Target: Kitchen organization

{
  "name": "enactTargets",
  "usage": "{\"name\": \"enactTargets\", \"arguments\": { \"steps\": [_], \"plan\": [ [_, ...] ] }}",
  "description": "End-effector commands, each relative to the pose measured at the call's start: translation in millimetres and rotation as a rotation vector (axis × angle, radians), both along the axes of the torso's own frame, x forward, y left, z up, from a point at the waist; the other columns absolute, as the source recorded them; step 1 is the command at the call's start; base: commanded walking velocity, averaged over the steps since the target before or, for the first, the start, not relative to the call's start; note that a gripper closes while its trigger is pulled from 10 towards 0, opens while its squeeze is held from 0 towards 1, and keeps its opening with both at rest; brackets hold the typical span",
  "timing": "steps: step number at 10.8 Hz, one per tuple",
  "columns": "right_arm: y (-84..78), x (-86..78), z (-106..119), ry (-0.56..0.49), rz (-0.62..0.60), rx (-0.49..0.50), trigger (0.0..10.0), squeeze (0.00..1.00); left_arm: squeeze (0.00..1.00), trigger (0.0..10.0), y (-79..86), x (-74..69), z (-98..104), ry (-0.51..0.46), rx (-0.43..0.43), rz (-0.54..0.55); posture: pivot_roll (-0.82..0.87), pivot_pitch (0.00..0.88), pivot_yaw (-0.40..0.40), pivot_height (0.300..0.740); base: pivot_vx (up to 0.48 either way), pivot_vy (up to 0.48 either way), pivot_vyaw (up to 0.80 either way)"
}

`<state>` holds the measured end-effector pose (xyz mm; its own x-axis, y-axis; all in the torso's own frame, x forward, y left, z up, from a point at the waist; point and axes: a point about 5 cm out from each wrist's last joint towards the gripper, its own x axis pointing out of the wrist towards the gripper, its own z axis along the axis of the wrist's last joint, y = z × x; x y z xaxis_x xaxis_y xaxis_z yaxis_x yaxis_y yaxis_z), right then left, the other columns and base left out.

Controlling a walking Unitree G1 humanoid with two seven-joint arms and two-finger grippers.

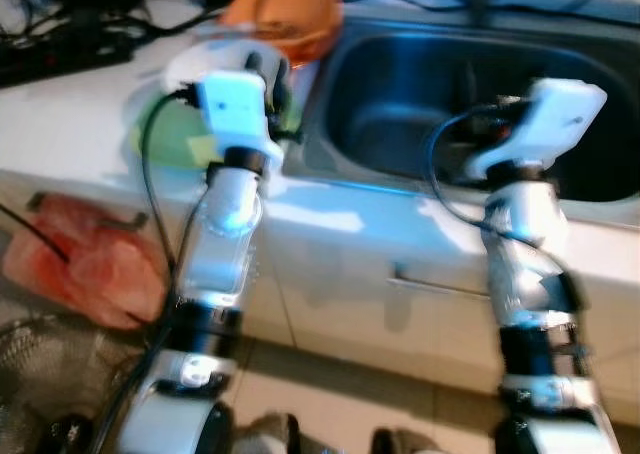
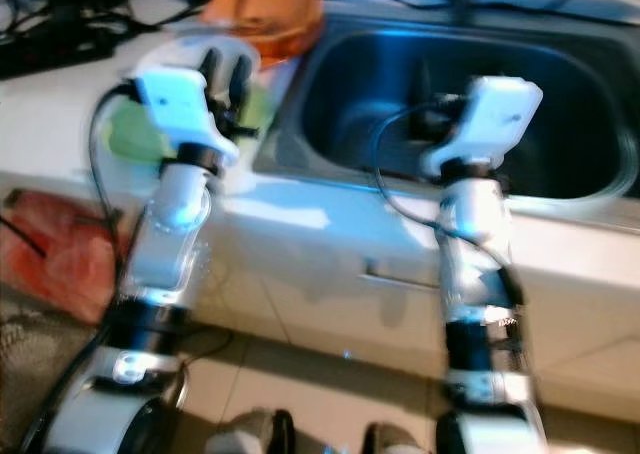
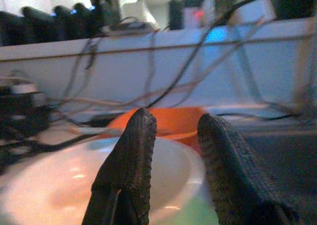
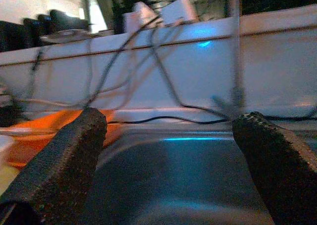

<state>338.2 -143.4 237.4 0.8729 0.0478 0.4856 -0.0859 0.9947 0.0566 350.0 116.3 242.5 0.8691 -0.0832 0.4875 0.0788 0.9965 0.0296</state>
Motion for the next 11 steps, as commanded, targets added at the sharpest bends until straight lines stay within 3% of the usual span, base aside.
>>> {"name": "enactTargets", "arguments": {
  "steps": [1,6,9,11],
  "plan": [
    [-9.9,0.2,2.4,0.0,-0.032,0.017,10.0,0.0,0.0,10.0,-8.3,-1.2,3.0,-0.01,0.001,-0.025,0.07,0.178,0.056,0.74,0.349,0.0,-0.8],
    [-9.0,0.4,2.7,-0.006,-0.03,0.01,10.0,0.0,0.0,10.0,-14.9,-3.1,1.5,-0.018,0.043,-0.06,0.07,0.177,0.051,0.74,0.058,0.0,0.0],
    [-8.8,1.8,2.0,0.005,-0.024,0.016,10.0,0.0,0.0,10.0,-14.6,-3.1,1.2,-0.017,0.041,-0.062,0.07,0.176,0.05,0.74,0.0,0.0,-0.68],
    [-9.1,1.6,2.5,0.0,-0.028,0.012,10.0,0.0,0.0,10.0,-14.3,-3.2,2.0,-0.021,0.042,-0.063,0.07,0.176,0.05,0.74,0.0,0.0,0.0]
  ]
}}
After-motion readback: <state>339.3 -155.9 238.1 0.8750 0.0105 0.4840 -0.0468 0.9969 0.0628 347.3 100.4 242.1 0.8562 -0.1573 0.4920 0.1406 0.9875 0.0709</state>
